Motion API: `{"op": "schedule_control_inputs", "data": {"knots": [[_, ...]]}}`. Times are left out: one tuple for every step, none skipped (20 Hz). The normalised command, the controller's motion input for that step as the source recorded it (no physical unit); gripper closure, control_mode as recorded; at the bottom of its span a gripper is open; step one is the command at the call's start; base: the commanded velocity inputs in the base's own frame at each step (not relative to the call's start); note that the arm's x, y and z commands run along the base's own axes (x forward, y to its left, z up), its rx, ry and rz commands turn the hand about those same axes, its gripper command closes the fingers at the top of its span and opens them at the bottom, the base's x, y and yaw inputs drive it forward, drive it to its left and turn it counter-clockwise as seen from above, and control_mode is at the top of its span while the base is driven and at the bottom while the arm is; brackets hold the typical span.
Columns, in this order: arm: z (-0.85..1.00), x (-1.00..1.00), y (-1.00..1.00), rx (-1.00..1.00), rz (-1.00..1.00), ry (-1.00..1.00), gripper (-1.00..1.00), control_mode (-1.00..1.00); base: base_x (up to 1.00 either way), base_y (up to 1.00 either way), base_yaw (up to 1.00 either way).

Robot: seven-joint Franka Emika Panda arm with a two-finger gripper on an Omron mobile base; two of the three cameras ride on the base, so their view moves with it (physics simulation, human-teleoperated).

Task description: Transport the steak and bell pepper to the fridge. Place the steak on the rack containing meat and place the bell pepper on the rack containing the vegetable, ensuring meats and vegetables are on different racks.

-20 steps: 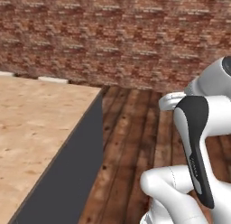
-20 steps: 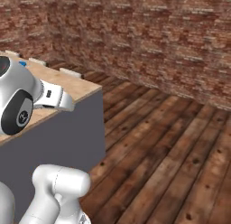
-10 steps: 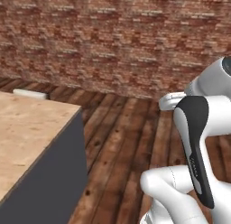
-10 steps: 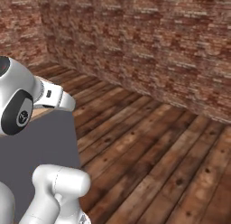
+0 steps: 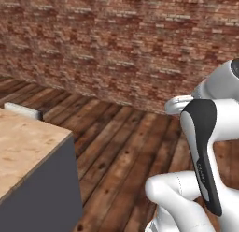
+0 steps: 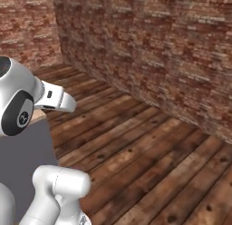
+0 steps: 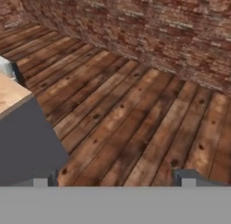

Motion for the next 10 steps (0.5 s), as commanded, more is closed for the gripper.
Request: {"op": "schedule_control_inputs", "data": {"knots": [[0.0,0.0,0.0,0.0,0.0,0.0,-1.0,1.0,1.0,-0.6,0.38],[0.0,0.0,0.0,0.0,0.0,0.0,-1.0,1.0,1.0,-0.59,0.39],[0.0,0.0,0.0,0.0,0.0,0.0,-1.0,1.0,1.0,-0.59,0.39],[0.0,0.0,0.0,0.0,0.0,0.0,-1.0,1.0,1.0,-0.59,0.39],[0.0,0.0,0.0,0.0,0.0,0.0,-1.0,1.0,1.0,-0.61,0.4],[0.0,0.0,0.0,0.0,0.0,0.0,-1.0,1.0,1.0,-0.61,0.41],[0.0,0.0,0.0,0.0,0.0,0.0,-1.0,1.0,1.0,-0.61,0.42],[0.0,0.0,0.0,0.0,0.0,0.0,-1.0,1.0,1.0,-0.61,0.42],[0.0,0.0,0.0,0.0,0.0,0.0,-1.0,1.0,1.0,-0.61,0.42],[0.0,0.0,0.0,0.0,0.0,0.0,-1.0,1.0,1.0,-0.61,0.43]]}}
